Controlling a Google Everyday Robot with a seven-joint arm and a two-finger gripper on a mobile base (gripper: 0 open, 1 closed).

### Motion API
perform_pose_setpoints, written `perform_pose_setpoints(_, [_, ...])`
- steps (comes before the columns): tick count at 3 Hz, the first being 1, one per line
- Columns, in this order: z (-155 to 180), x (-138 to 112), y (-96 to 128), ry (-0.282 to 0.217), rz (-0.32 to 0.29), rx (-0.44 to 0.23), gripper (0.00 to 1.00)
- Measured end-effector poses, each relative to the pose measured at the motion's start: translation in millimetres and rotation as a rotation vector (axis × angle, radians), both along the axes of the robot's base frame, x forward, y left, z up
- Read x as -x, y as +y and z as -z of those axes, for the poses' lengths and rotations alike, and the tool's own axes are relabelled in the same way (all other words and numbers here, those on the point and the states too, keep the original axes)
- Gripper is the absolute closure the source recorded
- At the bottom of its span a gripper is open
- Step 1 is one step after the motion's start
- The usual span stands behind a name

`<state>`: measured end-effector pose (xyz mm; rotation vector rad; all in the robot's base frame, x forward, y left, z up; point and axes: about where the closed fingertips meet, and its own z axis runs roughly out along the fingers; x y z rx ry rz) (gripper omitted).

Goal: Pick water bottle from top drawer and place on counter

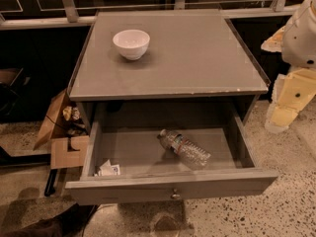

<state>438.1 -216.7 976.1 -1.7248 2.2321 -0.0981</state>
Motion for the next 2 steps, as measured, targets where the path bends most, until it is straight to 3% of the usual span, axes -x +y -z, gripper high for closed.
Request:
perform_pose_setpoints(1, [0.0,0.0,0.0,0.000,0.000,0.000,0.00])
perform_pose_setpoints(2, [0.2,0.1,0.1,-0.002,0.003,-0.002,0.26])
